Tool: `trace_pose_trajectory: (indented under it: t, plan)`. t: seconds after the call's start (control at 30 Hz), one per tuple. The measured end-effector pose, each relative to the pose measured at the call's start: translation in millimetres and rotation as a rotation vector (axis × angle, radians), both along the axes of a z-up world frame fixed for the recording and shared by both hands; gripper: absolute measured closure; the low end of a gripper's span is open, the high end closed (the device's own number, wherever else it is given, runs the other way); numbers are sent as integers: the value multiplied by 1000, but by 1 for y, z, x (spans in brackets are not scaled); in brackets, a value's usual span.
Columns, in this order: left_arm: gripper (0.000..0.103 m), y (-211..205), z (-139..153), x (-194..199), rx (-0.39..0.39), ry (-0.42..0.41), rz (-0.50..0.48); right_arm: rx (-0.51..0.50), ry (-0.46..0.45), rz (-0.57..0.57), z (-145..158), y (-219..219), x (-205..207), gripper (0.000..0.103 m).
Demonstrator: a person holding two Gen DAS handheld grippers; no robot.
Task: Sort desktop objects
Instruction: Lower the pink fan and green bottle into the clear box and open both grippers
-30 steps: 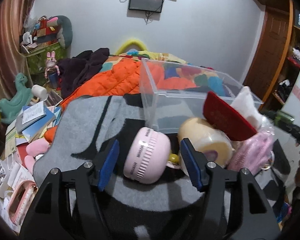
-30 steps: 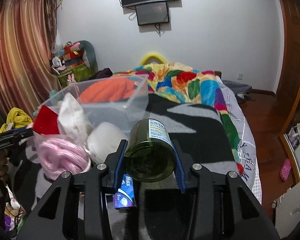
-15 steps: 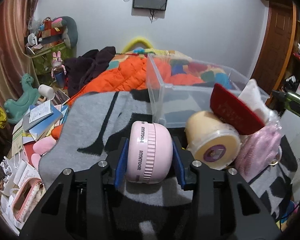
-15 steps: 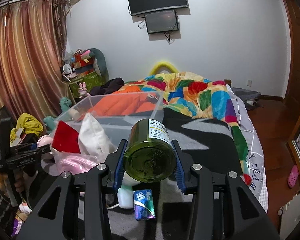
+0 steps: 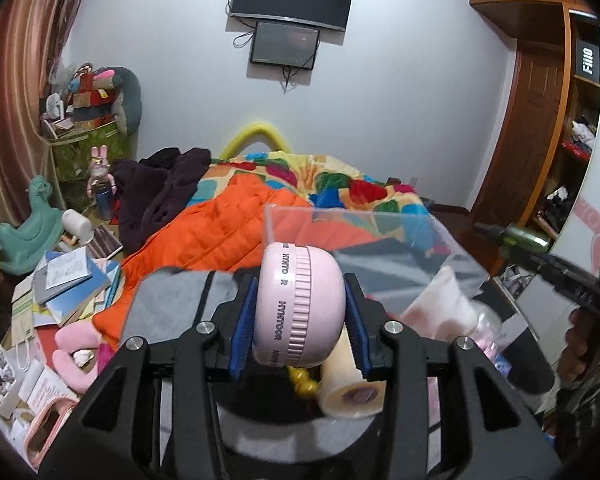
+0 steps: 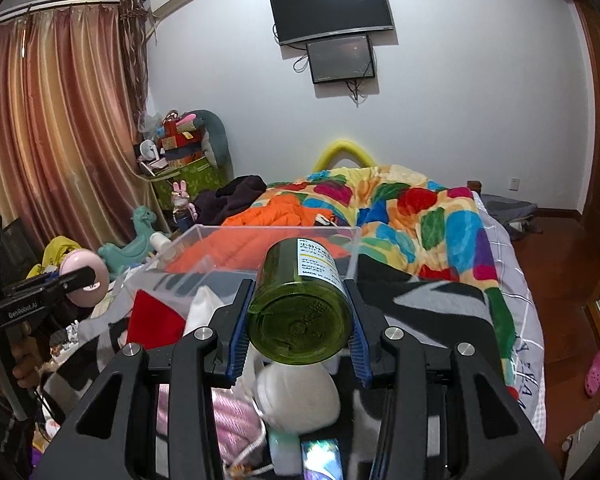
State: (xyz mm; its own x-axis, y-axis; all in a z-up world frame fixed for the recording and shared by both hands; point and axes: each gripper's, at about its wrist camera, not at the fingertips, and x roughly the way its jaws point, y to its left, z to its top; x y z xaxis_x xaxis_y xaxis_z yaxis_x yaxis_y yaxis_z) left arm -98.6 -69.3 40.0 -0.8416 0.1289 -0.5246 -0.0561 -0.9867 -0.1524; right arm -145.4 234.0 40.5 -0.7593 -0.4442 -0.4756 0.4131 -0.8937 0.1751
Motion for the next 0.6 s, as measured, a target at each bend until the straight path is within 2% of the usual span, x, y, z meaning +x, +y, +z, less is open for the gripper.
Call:
trace_pose_trajectory:
  t: [0.27,0.6]
  plan:
    - [61,19,6,-40,-15,-6,-29,-23,-34,15,-7,-12,-26,65]
    - [61,30,-24,-87,-12,-99,-38,-15,-113,40,-32,-22,-53,65]
